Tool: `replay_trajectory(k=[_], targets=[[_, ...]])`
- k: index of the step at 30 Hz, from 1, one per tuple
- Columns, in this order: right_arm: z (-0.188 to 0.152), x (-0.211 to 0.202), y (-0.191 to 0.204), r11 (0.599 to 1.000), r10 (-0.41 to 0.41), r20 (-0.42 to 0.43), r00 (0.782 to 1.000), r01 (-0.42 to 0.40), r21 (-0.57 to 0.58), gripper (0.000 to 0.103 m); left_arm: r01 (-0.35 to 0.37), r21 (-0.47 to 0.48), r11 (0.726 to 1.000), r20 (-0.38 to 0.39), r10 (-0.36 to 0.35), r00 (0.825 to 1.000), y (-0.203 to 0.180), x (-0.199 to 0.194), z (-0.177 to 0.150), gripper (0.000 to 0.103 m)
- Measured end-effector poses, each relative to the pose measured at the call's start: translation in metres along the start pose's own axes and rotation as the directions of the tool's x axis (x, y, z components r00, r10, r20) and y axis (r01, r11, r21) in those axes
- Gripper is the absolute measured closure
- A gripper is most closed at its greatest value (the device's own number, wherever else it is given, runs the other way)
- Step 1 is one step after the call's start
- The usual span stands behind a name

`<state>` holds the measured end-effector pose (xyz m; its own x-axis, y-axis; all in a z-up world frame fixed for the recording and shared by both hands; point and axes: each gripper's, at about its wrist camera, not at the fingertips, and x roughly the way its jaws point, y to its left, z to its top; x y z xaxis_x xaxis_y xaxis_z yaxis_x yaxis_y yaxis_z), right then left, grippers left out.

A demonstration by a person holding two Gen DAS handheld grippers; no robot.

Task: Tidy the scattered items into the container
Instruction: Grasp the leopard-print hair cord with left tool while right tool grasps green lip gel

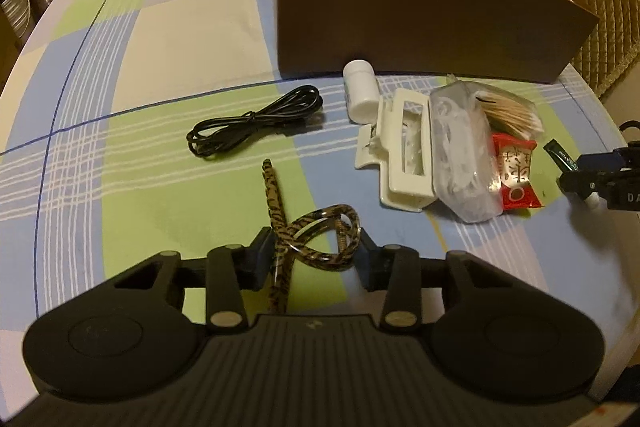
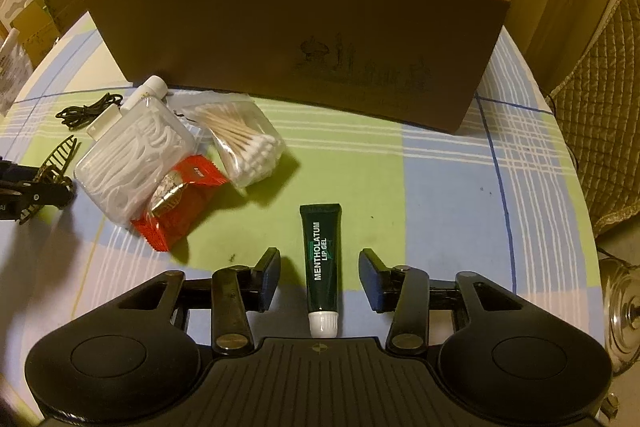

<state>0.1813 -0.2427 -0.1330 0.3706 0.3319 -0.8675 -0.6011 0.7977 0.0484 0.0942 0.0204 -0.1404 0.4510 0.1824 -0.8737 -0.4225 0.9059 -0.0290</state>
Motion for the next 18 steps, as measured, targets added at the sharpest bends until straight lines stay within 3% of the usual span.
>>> replay_trajectory(k=[6, 7, 8, 18], targets=[[0.004, 0.004, 0.008, 0.998, -0.027, -0.005, 1.000, 0.026, -0.062, 0.065, -0.009, 0.006, 1.000, -0.004, 0.009, 1.000, 0.001, -0.002, -0.001, 0.067], [0.004, 0.004, 0.009, 0.998, -0.020, -0.011, 1.000, 0.019, -0.067, 0.080, -0.010, 0.009, 1.000, -0.008, 0.011, 1.000, 0.001, -0.002, -0.001, 0.067], [0.005, 0.003, 0.010, 0.997, -0.017, -0.019, 1.000, 0.015, -0.077, 0.088, -0.013, 0.014, 1.000, -0.011, 0.013, 1.000, 0.000, -0.002, -0.001, 0.067], [0.002, -0.008, 0.006, 0.998, 0.043, -0.044, 0.998, -0.045, -0.034, 0.089, 0.005, 0.057, 0.998, -0.019, -0.004, 1.000, -0.008, -0.014, -0.006, 0.067]])
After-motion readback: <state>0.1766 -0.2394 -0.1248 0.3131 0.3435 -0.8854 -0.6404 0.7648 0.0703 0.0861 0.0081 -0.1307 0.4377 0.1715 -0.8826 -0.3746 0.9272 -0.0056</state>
